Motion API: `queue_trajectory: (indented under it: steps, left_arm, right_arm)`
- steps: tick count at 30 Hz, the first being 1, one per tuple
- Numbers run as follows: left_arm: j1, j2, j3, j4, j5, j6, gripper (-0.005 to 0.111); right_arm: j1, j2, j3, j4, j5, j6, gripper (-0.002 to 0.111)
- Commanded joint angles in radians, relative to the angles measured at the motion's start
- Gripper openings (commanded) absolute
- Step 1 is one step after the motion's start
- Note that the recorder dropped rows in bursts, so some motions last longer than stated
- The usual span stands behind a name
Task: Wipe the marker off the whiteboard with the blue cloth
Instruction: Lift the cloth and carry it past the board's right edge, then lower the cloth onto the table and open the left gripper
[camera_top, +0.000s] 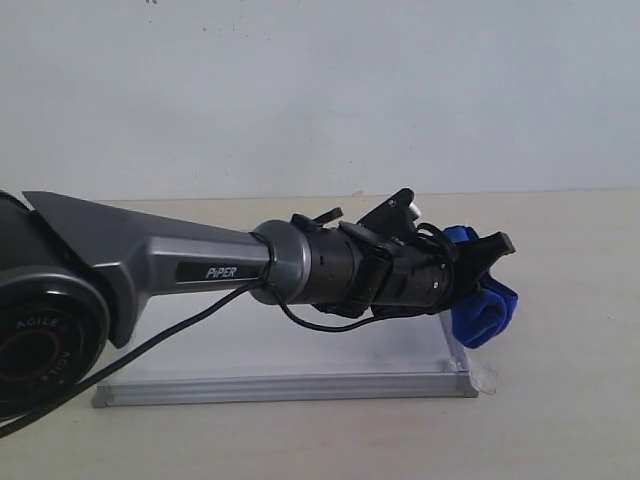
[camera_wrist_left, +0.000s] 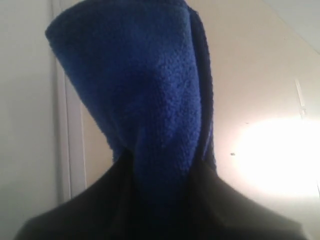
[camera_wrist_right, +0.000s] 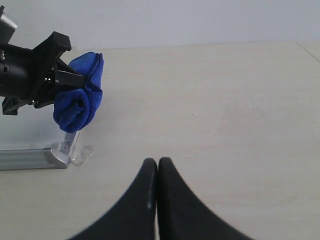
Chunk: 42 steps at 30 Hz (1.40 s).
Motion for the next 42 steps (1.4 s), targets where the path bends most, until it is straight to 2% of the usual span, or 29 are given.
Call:
queue_trajectory:
  steps: [1, 11, 15, 28, 30, 37, 42]
  left_arm:
    - [-0.007, 0.000, -0.004, -0.011, -0.003, -0.007, 0.004]
    - [-0.008, 0.042, -0.057, -0.025, 0.035, 0.010, 0.004]
    - [-0.008, 0.050, -0.062, -0.054, -0.021, 0.012, 0.004]
    - [-0.006, 0.054, -0.062, -0.077, -0.017, -0.007, 0.004]
    - [-0.006, 0.054, -0.062, -0.077, -0.017, -0.007, 0.009]
    - [-0.006, 0.054, -0.062, -0.077, -0.017, 0.005, 0.045]
    - [-0.006, 0.054, -0.062, -0.079, -0.017, 0.005, 0.048]
  right_arm:
    - [-0.008, -0.005, 0.005, -0.008, -0.005, -0.001, 0.000]
    - [-0.008, -0.005, 0.005, -0.008, -0.017, -0.001, 0.000]
    - [-0.008, -0.005, 0.005, -0.008, -0.020, -0.001, 0.000]
    - [-0.008, -0.005, 0.005, -0.008, -0.020, -0.001, 0.000]
    - [-0.008, -0.005, 0.005, -0.008, -0.020, -0.001, 0.000]
    - [-0.008, -0.005, 0.005, -0.008, -0.023, -0.001, 0.000]
    - [-0.008, -0.005, 0.005, -0.008, -0.023, -0.001, 0.000]
